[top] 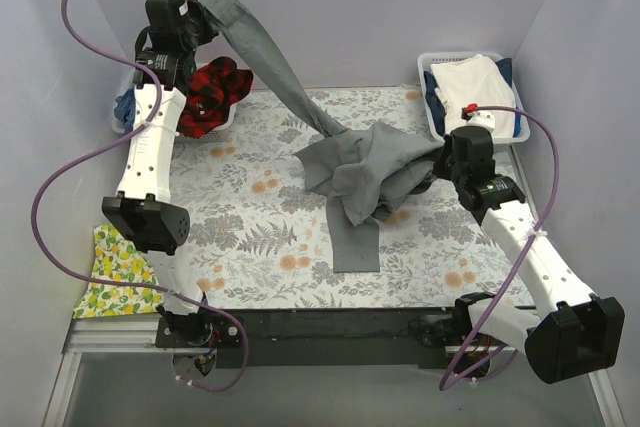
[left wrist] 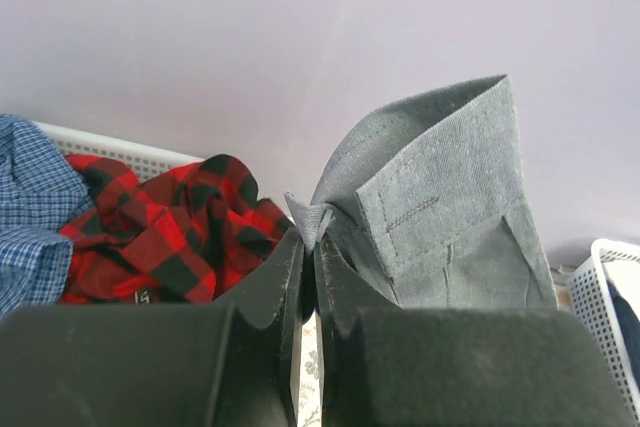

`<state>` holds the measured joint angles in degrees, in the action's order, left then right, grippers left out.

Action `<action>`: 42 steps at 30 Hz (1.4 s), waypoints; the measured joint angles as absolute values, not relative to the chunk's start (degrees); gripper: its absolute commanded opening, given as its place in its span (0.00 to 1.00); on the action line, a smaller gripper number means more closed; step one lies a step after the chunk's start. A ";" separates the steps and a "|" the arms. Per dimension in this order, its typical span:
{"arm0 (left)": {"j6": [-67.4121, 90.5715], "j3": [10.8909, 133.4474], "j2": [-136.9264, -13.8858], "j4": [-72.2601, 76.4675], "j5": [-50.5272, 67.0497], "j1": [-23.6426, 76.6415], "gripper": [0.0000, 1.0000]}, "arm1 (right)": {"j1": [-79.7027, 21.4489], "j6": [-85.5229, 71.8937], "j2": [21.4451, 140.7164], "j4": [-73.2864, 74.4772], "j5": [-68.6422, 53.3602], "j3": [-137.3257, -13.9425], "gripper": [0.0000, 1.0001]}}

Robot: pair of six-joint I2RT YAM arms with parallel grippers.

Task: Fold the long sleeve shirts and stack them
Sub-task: Flatten the shirt out

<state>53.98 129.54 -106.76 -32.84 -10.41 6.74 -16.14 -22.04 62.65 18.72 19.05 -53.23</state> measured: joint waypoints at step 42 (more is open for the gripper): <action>72.36 128.42 -111.68 -16.75 24.64 -8.64 0.00 | -7.75 -29.15 87.61 5.04 -8.49 -59.44 0.01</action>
